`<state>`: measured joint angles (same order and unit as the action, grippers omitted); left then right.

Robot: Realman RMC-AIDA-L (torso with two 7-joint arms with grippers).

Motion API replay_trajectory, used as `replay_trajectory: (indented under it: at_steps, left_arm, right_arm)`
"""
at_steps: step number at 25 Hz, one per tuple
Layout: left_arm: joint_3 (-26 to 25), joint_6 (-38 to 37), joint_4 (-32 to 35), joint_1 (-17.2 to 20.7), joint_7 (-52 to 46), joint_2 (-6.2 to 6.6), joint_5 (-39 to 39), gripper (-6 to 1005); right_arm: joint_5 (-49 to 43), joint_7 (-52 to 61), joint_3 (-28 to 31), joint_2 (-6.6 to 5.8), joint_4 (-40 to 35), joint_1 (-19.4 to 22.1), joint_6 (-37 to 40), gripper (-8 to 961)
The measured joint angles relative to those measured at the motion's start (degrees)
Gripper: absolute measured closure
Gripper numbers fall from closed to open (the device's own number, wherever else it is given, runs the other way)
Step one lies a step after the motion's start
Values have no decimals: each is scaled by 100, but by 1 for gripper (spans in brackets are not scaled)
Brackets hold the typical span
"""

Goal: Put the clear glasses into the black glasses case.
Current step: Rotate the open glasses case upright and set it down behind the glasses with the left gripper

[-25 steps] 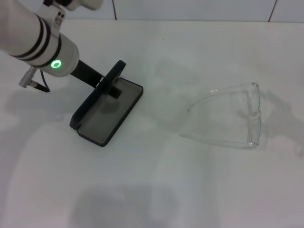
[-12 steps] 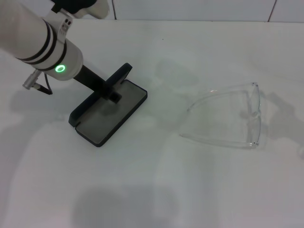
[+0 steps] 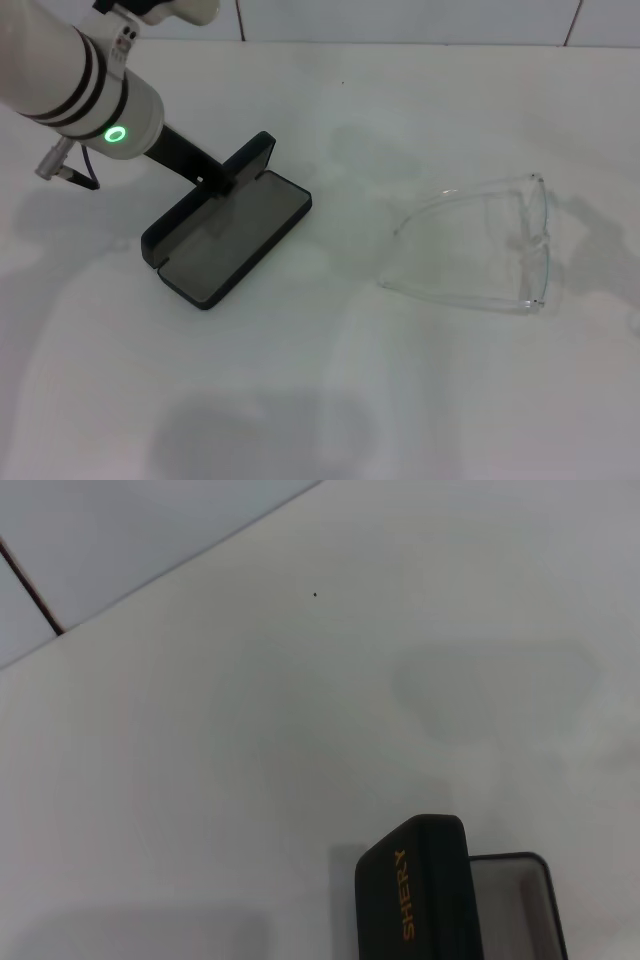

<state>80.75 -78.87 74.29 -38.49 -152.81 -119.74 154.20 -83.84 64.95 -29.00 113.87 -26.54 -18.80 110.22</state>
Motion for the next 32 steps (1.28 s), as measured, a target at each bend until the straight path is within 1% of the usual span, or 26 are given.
replay_trajectory:
  at_steps: [1,3,7,10,12,17,19,20,28,32]
  left_arm:
    - [13,-16,5,3,9,1,0,643]
    - [32,-37,15,5,9,2,0,784]
    - [89,-136,141,40,59,3,2,784]
    - [245,-262,490,159,210,0,-46,784]
    - [452,-313,851,293,314,-1,-60,784]
    - [1184,-329,1890,756,733,-3,-66,784]
    - [1415,-345,2117,847,899,-4,-64,785]
    - [1647,-390,2244,899,1084,-4,-65,785]
    - [2541,-740,2361,842,1655,-6,-60,785]
    - [2659,-742,2359,826,1837,-17,-171,785]
  right_arm:
    - [0,0,0,1,0,0,2,97]
    - [1,0,4,3,0,0,3,97]
    - [7,0,24,3,2,5,6,97]
    - [13,-3,125,3,55,12,8,97]
    - [18,-8,193,3,93,27,12,97]
    - [20,-14,234,3,131,67,18,97]
    - [48,-15,236,3,132,85,33,97]
    - [68,-17,239,3,132,97,52,97]
    - [145,-45,305,21,142,203,160,97]
    - [148,-78,307,26,179,219,227,96]
